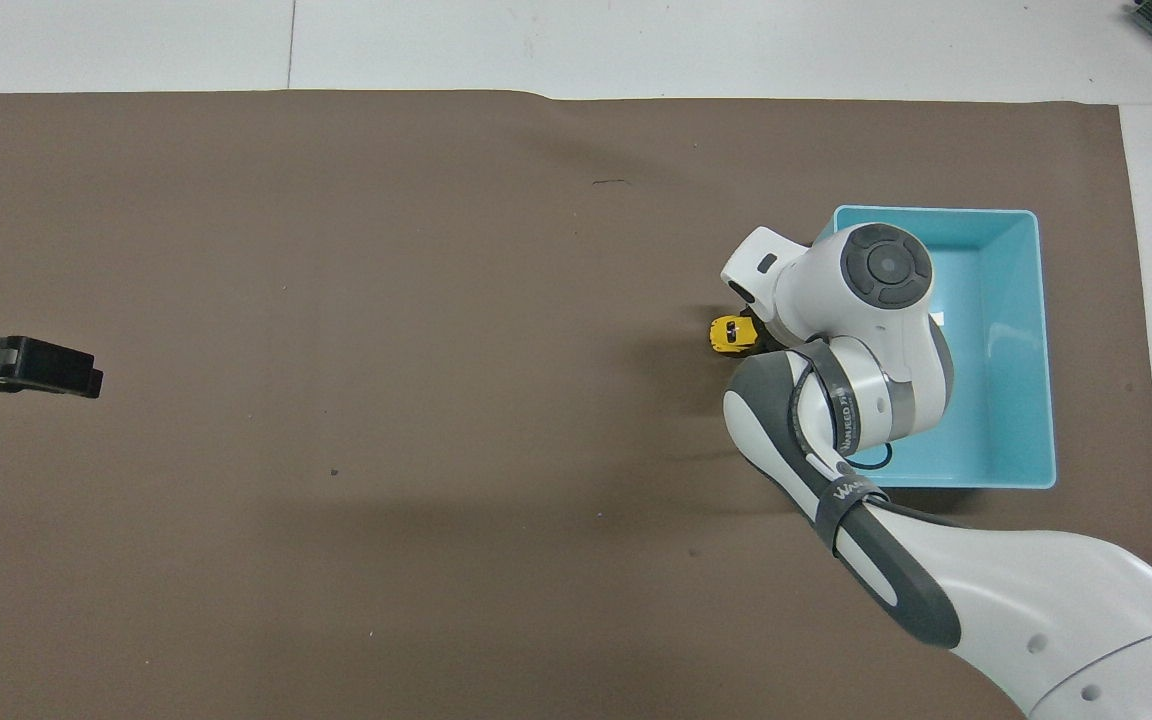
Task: Wind up and store yellow beetle car
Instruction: 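Grasp the yellow car beside the box with the right gripper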
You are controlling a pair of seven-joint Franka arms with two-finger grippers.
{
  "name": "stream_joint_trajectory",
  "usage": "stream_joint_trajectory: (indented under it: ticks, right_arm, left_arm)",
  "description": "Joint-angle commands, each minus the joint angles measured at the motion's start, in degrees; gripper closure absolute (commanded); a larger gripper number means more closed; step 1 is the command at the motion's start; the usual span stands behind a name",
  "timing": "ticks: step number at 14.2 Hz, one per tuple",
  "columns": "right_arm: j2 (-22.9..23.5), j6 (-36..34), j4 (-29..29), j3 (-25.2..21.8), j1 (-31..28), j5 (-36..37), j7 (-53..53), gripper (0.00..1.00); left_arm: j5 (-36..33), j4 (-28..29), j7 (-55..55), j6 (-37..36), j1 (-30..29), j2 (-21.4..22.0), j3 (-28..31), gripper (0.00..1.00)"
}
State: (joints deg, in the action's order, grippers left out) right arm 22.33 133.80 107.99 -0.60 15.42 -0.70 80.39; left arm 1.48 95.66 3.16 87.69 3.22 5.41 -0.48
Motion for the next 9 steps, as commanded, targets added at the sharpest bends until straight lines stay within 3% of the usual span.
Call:
stream_joint_trajectory:
  ticks: [1,9]
  right_arm:
    - [-0.4,-2.4,-1.6,0.2,-0.1,-0.2,-0.9,0.86]
    - [-1.4,-6.0,-5.2,1.3,-0.1,-0.6,-4.4,0.88]
  left_arm:
    - [-0.3,-0.3,0.3,-0.3,-0.9,0.3,-0.6,0.00]
    - [-0.3,-0.3,0.3,-0.3,-0.9,0.3,-0.6,0.00]
